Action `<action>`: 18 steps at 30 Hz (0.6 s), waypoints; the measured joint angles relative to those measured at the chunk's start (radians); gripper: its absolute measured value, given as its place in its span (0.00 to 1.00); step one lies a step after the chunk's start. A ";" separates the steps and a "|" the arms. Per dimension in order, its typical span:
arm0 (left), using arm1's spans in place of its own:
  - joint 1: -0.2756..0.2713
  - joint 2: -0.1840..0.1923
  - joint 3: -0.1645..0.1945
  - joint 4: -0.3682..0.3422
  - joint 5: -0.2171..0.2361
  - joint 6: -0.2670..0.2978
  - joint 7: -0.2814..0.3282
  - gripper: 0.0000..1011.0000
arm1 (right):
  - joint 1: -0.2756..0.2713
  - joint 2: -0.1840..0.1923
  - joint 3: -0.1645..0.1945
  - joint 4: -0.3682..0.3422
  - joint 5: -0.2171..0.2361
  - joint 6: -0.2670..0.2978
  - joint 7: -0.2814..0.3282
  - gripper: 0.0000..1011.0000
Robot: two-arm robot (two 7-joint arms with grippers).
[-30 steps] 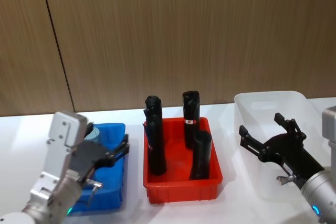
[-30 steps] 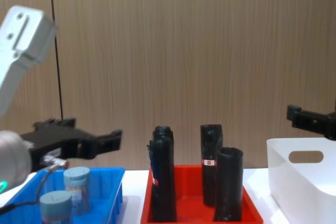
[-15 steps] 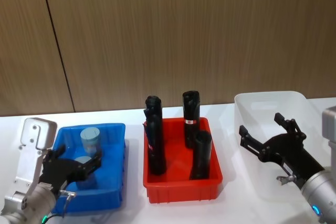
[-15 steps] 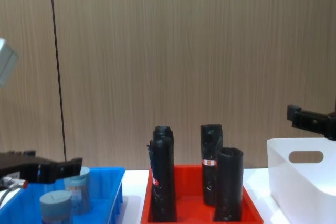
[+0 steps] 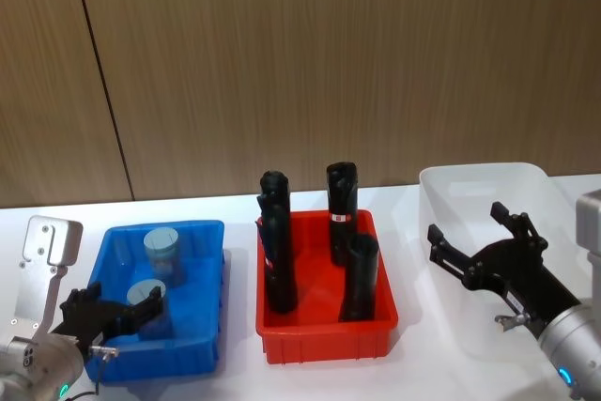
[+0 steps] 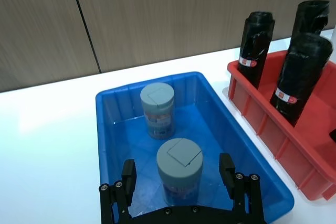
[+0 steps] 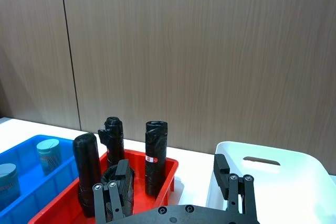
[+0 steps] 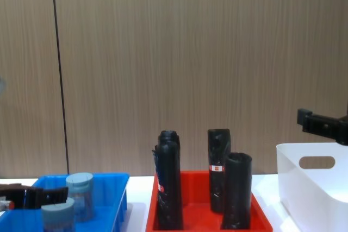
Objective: Pick the cotton swabs from the blue box and place them into the white box.
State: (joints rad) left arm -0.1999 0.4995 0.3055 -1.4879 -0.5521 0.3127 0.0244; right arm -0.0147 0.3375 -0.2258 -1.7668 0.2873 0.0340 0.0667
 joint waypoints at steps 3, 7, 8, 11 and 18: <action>-0.012 -0.005 -0.002 0.023 -0.007 0.010 -0.014 0.99 | 0.000 0.000 0.000 0.000 0.000 0.000 0.000 0.99; -0.027 -0.012 -0.004 0.050 -0.012 0.019 -0.030 0.99 | 0.000 0.000 0.000 0.000 0.000 0.000 0.000 0.99; -0.033 -0.016 -0.005 0.062 -0.013 0.022 -0.038 0.99 | 0.000 0.000 0.000 0.000 0.000 0.000 0.000 0.99; -0.045 -0.022 -0.005 0.084 -0.015 0.026 -0.054 0.99 | 0.000 0.000 0.000 0.000 0.000 0.000 0.000 0.99; -0.072 -0.036 -0.005 0.132 -0.015 0.031 -0.088 0.99 | 0.000 0.000 0.000 0.000 0.000 0.000 0.000 0.99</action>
State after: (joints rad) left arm -0.2715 0.4635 0.3006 -1.3563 -0.5668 0.3436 -0.0639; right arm -0.0146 0.3374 -0.2258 -1.7668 0.2873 0.0340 0.0668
